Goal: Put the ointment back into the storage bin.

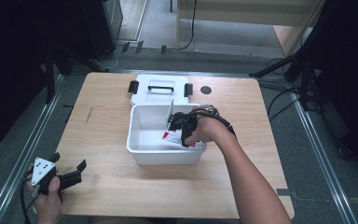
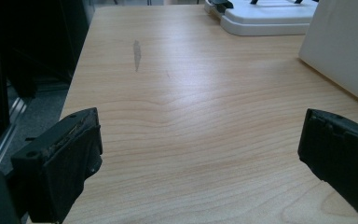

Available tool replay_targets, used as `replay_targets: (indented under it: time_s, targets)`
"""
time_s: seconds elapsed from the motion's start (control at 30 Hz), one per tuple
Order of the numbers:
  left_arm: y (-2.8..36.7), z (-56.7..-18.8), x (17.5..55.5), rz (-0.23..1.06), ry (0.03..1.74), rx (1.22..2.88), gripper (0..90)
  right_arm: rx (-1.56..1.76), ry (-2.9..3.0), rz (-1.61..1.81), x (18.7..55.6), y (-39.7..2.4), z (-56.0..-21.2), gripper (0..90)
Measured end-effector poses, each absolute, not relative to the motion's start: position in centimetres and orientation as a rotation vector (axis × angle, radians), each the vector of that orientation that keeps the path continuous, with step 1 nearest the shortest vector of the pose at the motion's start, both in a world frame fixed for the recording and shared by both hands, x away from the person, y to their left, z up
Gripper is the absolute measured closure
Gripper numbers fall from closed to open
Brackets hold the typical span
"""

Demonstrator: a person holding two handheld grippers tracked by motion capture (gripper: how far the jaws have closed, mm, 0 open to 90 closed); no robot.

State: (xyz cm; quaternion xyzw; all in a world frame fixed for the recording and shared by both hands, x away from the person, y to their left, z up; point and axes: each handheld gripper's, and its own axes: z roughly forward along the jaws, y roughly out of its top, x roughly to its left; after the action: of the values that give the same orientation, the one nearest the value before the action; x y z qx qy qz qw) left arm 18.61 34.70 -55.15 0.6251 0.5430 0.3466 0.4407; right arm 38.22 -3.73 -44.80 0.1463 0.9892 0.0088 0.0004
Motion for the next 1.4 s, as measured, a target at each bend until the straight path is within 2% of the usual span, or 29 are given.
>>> replay_targets:
  time_s: [0.5, 0.83, 1.07, 1.13, 1.17, 1.3, 1.4]
  targets:
    - [34.7, -55.2, 18.6, 0.860, 1.348, 1.553, 0.3, 0.481, 3.116, -0.069, 38.4, -3.1, -46.3, 72.1]
    - [34.7, -55.2, 18.6, 0.861, 1.346, 1.554, 0.3, 0.490, 3.093, -0.071, 38.5, -3.1, -46.0, 72.8]
    - [34.7, -55.2, 18.6, 0.860, 1.346, 1.554, 0.3, 0.528, 3.061, 0.000, 38.5, -3.4, -45.1, 58.6]
    - [34.7, -55.2, 18.6, 0.861, 1.346, 1.554, 0.3, 0.542, 3.052, 0.026, 38.6, -3.5, -44.9, 57.2]
    - [34.7, -55.2, 18.6, 0.861, 1.346, 1.554, 0.3, 0.589, 3.018, 0.097, 38.6, -3.8, -43.8, 49.9]
    - [34.7, -55.2, 18.6, 0.862, 1.346, 1.554, 0.3, 0.656, 2.976, 0.218, 38.6, -4.4, -42.3, 41.3]
    - [34.6, -55.2, 18.6, 0.863, 1.346, 1.556, 0.3, 0.715, 2.927, 0.289, 38.4, -5.0, -41.2, 25.9]
